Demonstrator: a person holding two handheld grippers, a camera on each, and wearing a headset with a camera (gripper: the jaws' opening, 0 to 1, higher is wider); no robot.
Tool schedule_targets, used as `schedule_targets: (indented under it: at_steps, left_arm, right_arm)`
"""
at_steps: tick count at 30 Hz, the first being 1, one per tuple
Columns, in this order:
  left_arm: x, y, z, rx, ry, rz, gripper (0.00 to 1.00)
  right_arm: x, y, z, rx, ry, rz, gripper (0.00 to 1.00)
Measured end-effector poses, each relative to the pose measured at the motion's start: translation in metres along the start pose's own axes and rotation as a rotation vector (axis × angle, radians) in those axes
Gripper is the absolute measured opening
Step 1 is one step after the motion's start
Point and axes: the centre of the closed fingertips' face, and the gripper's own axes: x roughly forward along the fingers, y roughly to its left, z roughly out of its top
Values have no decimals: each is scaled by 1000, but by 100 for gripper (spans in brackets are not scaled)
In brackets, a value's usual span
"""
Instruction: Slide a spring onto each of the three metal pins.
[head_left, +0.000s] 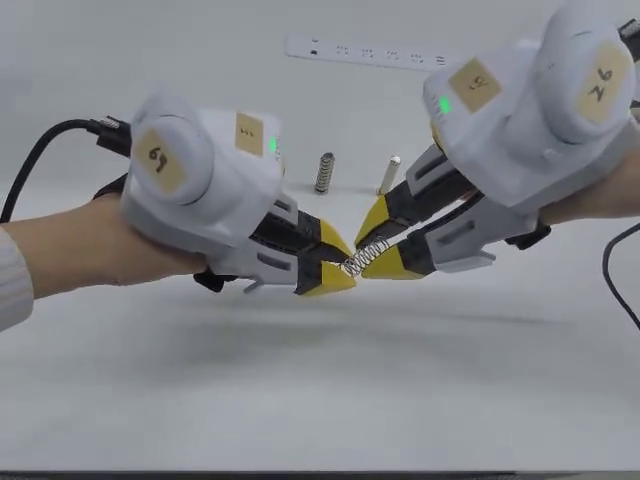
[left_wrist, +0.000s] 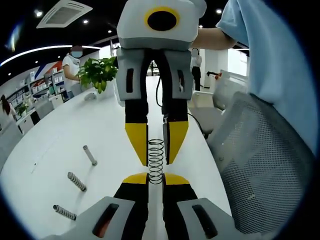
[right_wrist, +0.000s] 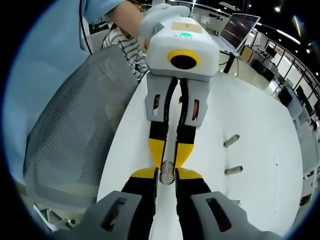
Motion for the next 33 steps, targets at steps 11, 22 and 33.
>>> schedule_targets:
  at_steps: [11, 22, 33]
  left_arm:
    - [1, -1, 1, -10, -5, -2, 1]
    - [-3, 2, 3, -30, -32, 8, 1]
    - [0, -1, 5, -28, -47, 0, 2]
  right_arm:
    - [6, -2, -2, -21, 15, 2, 9]
    - [3, -7, -1, 9, 6, -17, 8]
    - [0, -3, -3, 28, 14, -5, 7]
